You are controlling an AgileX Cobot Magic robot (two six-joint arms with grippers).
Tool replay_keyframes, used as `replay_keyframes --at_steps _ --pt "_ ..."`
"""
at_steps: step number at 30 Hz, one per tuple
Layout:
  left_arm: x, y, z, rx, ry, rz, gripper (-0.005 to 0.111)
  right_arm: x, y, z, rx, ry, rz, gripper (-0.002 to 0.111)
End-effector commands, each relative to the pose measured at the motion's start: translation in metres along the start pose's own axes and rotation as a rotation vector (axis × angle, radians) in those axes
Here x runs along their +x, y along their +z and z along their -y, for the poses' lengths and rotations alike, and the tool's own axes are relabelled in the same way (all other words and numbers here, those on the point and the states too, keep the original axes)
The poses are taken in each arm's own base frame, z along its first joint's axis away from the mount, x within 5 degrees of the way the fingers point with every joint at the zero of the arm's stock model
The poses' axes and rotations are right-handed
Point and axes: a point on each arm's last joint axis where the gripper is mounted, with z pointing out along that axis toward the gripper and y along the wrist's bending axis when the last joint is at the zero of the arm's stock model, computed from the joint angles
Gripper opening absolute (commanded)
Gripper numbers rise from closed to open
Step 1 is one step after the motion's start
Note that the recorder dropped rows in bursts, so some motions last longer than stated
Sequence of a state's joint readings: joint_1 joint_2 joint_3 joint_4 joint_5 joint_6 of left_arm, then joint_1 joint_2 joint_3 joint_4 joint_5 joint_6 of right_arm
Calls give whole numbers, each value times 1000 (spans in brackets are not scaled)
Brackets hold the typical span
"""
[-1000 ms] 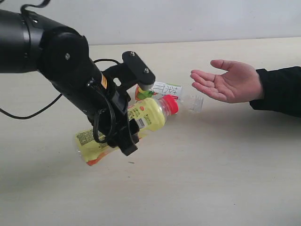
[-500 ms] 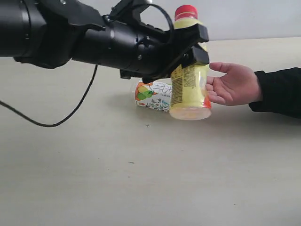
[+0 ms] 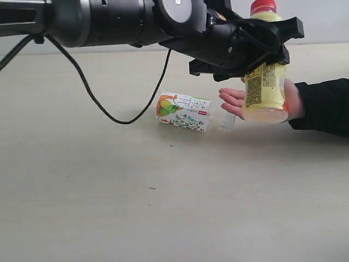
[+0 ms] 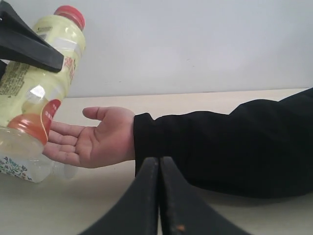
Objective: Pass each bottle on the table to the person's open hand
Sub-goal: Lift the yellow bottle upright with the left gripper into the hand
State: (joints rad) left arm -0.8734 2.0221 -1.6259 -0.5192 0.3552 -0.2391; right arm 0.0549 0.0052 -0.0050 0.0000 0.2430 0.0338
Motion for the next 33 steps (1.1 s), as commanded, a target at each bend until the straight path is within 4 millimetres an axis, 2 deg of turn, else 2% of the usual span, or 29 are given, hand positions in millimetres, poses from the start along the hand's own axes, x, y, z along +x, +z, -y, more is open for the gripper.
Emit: replay_keyframes --at_steps 1,4,10,15,23,33 --pt "-10 11 -11 -184 -59 -9 0 1 0 0 -2 -12 6 0" --pt "-14 19 -15 -253 -130 -6 0 1 0 0 -2 -12 6 0" --pt "-19 33 -8 -255 -129 -15 0 1 0 0 -1 -13 6 0" --pt "-18 46 -17 -342 -140 -50 0 1 0 0 -1 -13 6 0" --pt "-16 63 -20 -341 -134 -49 0 1 0 0 -1 -13 6 0" --pt "-12 74 -23 -317 -165 -57 0 1 0 0 -1 -13 6 0"
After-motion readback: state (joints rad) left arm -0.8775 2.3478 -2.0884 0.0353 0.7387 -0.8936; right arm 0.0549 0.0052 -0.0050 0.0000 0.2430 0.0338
